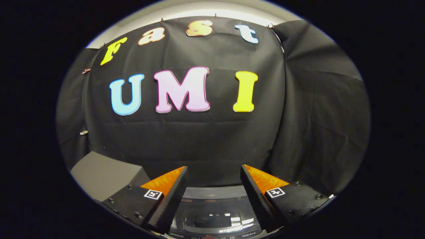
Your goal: Put the clothes into the washing machine and then close the washing machine lid.
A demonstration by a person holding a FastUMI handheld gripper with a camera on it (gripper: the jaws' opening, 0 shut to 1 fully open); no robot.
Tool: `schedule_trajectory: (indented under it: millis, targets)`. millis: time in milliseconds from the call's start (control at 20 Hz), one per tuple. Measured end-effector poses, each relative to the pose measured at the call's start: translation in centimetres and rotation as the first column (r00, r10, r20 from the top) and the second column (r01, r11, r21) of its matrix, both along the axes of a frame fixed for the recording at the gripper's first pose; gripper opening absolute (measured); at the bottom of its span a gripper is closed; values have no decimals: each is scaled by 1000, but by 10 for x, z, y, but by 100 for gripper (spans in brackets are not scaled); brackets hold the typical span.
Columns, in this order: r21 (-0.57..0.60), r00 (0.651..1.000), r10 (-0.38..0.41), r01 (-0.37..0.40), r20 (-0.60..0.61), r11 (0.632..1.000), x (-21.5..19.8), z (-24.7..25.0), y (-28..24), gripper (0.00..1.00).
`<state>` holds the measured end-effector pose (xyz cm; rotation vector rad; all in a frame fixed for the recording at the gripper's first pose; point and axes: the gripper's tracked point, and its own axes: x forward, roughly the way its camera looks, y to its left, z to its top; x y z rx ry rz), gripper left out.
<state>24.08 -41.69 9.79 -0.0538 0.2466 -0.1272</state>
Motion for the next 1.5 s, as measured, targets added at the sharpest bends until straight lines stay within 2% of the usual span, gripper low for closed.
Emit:
schedule_trajectory:
  millis: [300, 450, 600, 1500]
  targets:
    - [-27, 985, 70, -67, 155, 997, -10, 78, 32, 97]
    - [-34, 977, 89, -83, 195, 996, -17, 97, 42, 98]
    - [-41, 970, 103, -97, 220, 994, -24, 107, 48, 98]
    - [21, 967, 77, -85, 243, 996, -32, 120, 49, 98]
